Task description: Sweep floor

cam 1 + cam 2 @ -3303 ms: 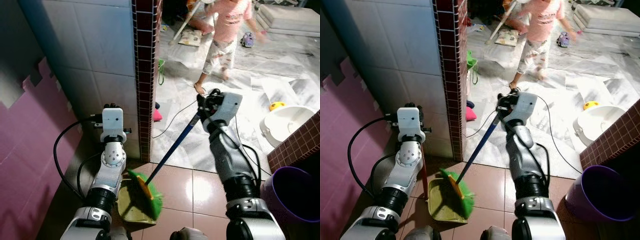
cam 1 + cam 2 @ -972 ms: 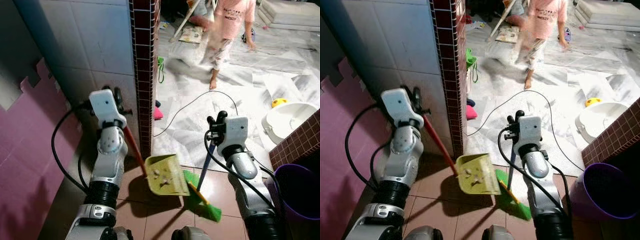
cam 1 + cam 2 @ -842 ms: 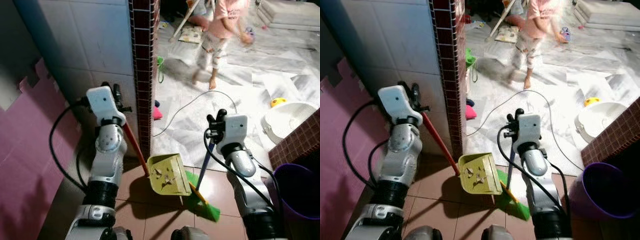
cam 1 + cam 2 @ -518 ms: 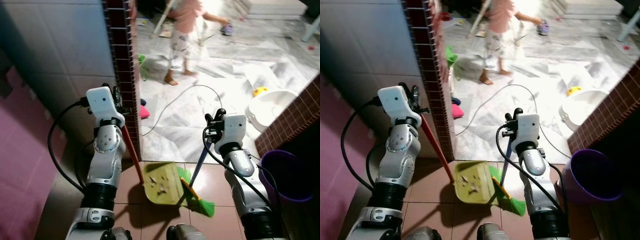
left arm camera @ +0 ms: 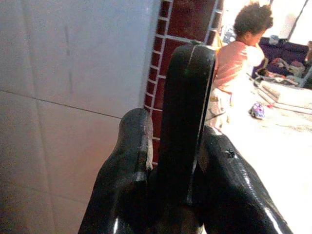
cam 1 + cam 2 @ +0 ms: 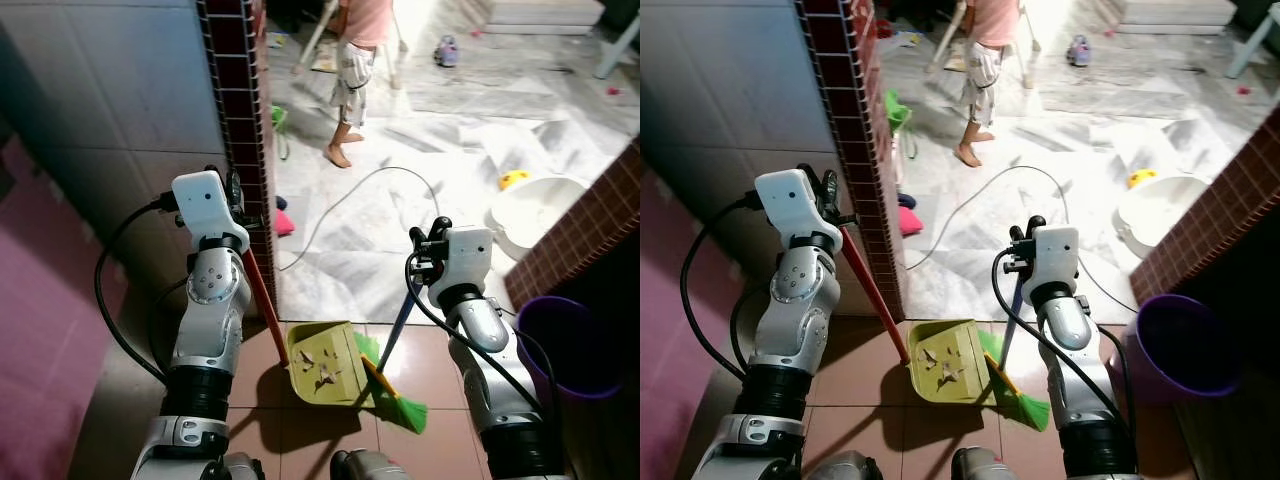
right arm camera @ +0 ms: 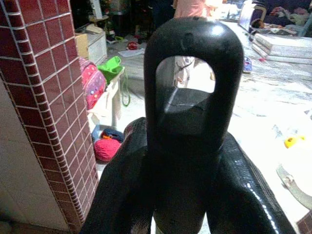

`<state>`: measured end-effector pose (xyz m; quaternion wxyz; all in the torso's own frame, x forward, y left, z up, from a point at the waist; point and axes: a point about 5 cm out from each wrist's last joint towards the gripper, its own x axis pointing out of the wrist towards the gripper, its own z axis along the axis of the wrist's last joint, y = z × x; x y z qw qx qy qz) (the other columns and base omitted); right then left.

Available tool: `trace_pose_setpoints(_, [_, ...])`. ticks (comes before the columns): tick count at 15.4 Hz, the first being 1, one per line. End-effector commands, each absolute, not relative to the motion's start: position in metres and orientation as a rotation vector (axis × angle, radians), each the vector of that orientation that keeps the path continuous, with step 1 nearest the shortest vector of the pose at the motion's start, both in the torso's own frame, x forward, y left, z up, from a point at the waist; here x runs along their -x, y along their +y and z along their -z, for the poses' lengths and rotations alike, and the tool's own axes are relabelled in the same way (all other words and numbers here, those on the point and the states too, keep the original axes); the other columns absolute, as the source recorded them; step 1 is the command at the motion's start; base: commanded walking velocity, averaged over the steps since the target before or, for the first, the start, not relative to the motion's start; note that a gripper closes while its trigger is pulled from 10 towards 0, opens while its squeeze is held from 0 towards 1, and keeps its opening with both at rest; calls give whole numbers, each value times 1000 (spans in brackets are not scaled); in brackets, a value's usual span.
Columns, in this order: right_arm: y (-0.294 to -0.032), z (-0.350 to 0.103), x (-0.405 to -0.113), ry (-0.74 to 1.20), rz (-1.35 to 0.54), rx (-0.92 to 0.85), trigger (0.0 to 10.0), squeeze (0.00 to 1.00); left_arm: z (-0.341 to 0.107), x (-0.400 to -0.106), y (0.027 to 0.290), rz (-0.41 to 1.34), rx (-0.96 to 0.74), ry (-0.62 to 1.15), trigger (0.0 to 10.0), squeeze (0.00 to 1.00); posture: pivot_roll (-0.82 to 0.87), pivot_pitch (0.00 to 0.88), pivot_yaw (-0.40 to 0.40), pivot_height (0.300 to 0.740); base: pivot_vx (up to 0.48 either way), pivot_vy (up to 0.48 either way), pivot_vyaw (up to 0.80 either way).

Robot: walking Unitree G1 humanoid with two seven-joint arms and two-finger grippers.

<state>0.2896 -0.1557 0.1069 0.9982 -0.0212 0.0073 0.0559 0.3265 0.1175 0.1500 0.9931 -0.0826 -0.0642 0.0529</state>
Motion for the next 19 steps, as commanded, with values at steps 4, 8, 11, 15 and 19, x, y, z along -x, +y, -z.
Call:
trace_pose_setpoints(4, [-154, -103, -290, 48, -121, 15, 10000, 0, -167, -327, 116, -94, 193, -189, 10000, 0, -116, 0, 12, 740, -204, 0, -484])
trace_pose_setpoints(8, [-154, -102, -290, 49, -120, 11, 10000, 0, -166, -327, 116, -92, 192, -186, 10000, 0, -117, 0, 13, 740, -309, 0, 0])
trace_pose_setpoints(11, [-154, -102, -291, 49, -121, 8, 10000, 0, -166, -327, 116, -91, 193, -183, 10000, 0, -115, 0, 14, 740, -329, 0, 0])
trace_pose_setpoints(15, [-153, -102, -292, 50, -122, 10, 10000, 0, -165, -327, 116, -89, 193, -180, 10000, 0, -115, 0, 14, 740, -323, 0, 0])
trace_pose_setpoints(19, [-154, -103, -293, 48, -119, 11, 10000, 0, -165, -327, 115, -87, 194, -176, 10000, 0, -116, 0, 15, 740, -316, 0, 0])
